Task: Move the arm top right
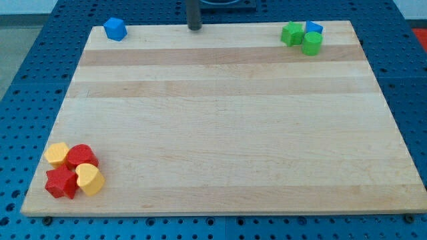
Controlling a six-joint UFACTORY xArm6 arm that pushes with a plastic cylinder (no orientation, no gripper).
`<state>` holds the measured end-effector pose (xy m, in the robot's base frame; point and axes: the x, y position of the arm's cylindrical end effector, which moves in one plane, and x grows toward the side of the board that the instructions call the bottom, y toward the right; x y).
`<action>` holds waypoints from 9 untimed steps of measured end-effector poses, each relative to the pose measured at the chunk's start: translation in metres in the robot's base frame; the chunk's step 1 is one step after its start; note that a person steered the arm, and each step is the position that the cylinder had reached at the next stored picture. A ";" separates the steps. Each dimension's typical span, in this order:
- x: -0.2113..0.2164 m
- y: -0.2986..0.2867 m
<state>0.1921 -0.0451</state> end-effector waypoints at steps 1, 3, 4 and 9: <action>0.000 0.042; 0.000 0.051; 0.000 0.051; 0.001 0.070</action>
<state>0.1933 0.0251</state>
